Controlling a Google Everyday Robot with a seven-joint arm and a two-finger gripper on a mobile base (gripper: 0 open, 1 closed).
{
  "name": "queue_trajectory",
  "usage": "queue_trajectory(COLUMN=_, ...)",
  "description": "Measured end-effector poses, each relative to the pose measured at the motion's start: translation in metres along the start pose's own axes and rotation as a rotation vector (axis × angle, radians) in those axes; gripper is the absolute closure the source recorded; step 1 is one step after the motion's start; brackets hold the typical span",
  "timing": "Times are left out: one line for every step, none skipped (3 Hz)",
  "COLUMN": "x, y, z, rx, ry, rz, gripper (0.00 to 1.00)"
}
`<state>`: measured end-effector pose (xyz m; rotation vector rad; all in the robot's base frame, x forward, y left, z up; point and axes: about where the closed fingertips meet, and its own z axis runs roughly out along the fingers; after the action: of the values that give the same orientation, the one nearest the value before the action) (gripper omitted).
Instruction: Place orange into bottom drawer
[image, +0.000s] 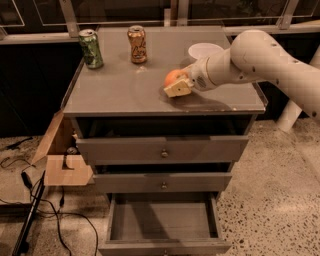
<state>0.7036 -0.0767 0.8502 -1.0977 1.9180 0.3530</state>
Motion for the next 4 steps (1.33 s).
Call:
queue_trajectory(x=0.000, y=0.000, z=0.000, rx=0.000, ry=0.000, rz=0.000, gripper=1.00)
queue_trajectory(x=-0.009, y=0.003, z=-0.015, rx=-0.004, ry=-0.014, rz=-0.030, gripper=1.00)
queue_trajectory(x=-0.020, y=0.018, z=-0.055, rx=-0.011, ry=-0.049, rz=-0.088, gripper=1.00)
queue_trajectory(x=-0.017, y=0.048, z=-0.105, rx=-0.084, ry=-0.107, rz=-0.132, gripper=1.00)
